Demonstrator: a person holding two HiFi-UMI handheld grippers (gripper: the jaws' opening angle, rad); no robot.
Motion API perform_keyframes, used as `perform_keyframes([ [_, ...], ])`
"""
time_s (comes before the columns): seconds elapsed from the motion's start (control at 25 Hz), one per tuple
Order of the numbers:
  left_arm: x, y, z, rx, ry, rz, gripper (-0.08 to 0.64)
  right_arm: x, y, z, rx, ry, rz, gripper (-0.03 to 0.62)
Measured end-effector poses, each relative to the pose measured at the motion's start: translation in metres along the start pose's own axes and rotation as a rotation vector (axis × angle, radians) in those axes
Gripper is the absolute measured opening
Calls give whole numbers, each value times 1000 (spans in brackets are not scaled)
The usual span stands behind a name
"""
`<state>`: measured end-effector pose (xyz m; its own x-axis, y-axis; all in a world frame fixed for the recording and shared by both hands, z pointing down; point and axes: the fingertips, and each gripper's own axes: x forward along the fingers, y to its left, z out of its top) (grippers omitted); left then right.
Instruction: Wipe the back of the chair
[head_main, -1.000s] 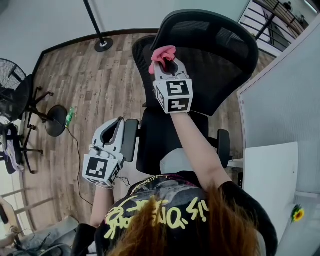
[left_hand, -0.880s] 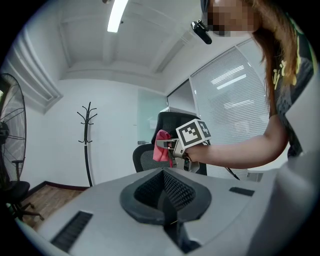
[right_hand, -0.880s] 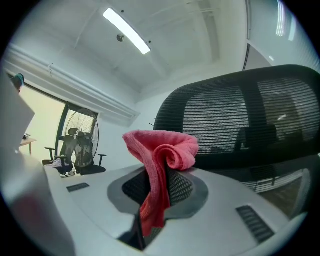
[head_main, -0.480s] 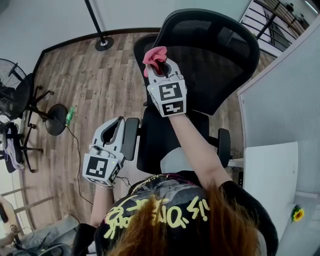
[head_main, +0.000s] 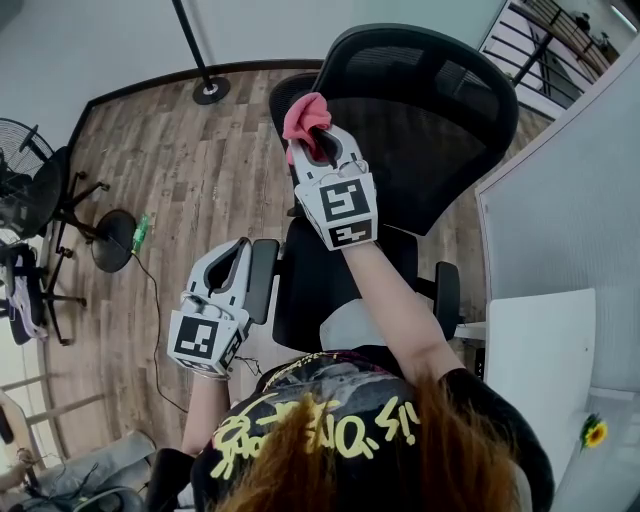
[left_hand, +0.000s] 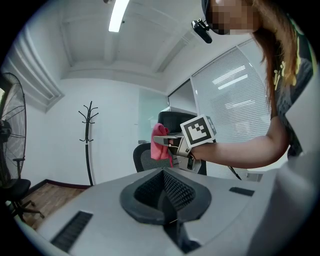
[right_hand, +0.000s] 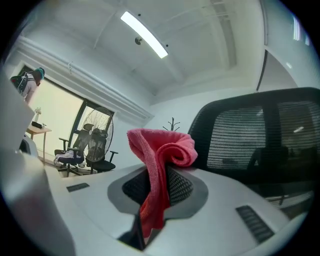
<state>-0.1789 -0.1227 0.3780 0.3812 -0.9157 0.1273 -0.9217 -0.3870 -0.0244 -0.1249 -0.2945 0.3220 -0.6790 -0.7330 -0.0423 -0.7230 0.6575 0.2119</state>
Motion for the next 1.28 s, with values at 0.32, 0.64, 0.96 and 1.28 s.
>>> perform_keyframes([
  [0.32,3,-2,4,2,-10,-8,-6,-10,-9,59,-151,-54,52,61],
  [0.64,1,-1,0,-18,-13,-3,-6,-70,-96,130,-187,-136,-72,61],
  [0.96,16,-11,2,-12,-18,-53,-6,-171,-228,155,-193,-116,-396,61],
  [1.28,23,-24,0,-3,-10,-83,-6,-201,-281,145,-308,21,-468,61],
])
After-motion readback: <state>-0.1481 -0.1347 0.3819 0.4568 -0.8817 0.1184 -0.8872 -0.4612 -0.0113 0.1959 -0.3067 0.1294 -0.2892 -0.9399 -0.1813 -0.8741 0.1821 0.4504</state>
